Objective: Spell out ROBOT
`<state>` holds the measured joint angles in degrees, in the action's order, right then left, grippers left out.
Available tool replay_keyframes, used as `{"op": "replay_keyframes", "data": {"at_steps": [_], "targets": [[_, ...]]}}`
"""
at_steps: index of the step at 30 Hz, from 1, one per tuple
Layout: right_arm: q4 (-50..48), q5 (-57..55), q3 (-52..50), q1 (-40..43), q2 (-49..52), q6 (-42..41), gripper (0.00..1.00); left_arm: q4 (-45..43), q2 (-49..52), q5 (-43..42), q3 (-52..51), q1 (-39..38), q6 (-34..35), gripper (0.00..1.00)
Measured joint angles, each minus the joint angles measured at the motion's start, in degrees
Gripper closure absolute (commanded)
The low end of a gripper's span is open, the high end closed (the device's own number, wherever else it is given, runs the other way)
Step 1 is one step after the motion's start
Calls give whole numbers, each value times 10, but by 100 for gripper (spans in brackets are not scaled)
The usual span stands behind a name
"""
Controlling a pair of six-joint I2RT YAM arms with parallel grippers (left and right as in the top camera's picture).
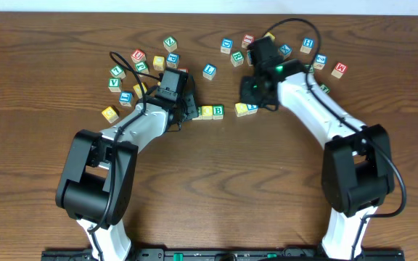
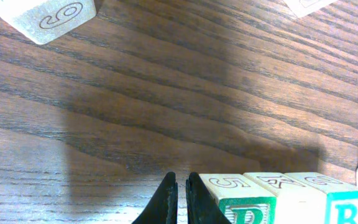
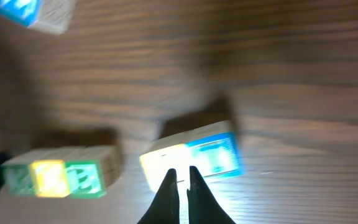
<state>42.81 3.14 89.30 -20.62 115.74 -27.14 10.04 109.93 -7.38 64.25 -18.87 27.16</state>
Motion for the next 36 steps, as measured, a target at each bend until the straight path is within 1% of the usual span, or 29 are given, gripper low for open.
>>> {"op": "replay_keyframes", "data": {"at_steps": [6,10,20,28,36], "targets": [[-4,-4,0,50,0,14,97,0,0,0,0,0,0,93],[-15,5,0,63,3,29,98,-1,0,0,0,0,0,93],[-6,30,0,65,57,43,99,-1,0,0,0,0,0,93],[-11,60,0,62,58,62,99,-1,0,0,0,0,0,93],[4,69,-1,46,58,68,99,-1,0,0,0,0,0,93]]}}
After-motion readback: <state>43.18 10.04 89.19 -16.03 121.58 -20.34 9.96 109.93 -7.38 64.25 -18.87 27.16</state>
